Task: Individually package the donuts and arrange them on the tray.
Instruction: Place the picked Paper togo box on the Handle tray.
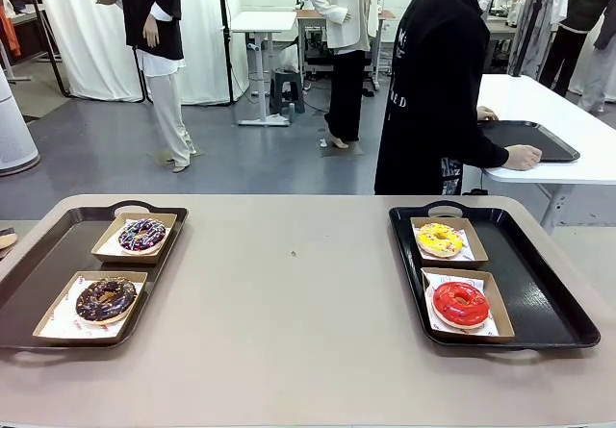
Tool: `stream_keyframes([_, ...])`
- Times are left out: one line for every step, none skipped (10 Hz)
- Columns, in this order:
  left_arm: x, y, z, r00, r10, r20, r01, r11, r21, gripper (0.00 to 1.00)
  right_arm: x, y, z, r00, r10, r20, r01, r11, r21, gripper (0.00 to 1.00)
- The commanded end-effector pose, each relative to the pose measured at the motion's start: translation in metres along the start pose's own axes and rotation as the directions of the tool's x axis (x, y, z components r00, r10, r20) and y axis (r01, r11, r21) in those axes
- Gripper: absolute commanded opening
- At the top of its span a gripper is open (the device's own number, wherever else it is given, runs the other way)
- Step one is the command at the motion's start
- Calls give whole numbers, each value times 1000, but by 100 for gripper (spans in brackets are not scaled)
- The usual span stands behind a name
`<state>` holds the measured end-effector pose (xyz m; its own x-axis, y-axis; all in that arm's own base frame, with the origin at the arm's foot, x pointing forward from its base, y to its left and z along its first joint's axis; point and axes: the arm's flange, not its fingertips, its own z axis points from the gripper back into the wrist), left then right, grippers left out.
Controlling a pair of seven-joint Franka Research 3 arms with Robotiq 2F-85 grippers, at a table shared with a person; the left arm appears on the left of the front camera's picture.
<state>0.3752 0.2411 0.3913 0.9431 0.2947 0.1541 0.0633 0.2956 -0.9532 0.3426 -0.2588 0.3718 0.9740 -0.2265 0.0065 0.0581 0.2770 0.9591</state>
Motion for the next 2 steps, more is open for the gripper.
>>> stream_keyframes([-2, -1, 3, 1000, -10, -4, 10, 1000, -1, 100, 0, 0, 0, 1000, -1, 1, 1, 1000, 2, 100])
stream_keyframes([-2, -1, 3, 1000, -10, -4, 10, 1000, -1, 100, 0, 0, 0, 1000, -1, 1, 1, 1000, 2, 100])
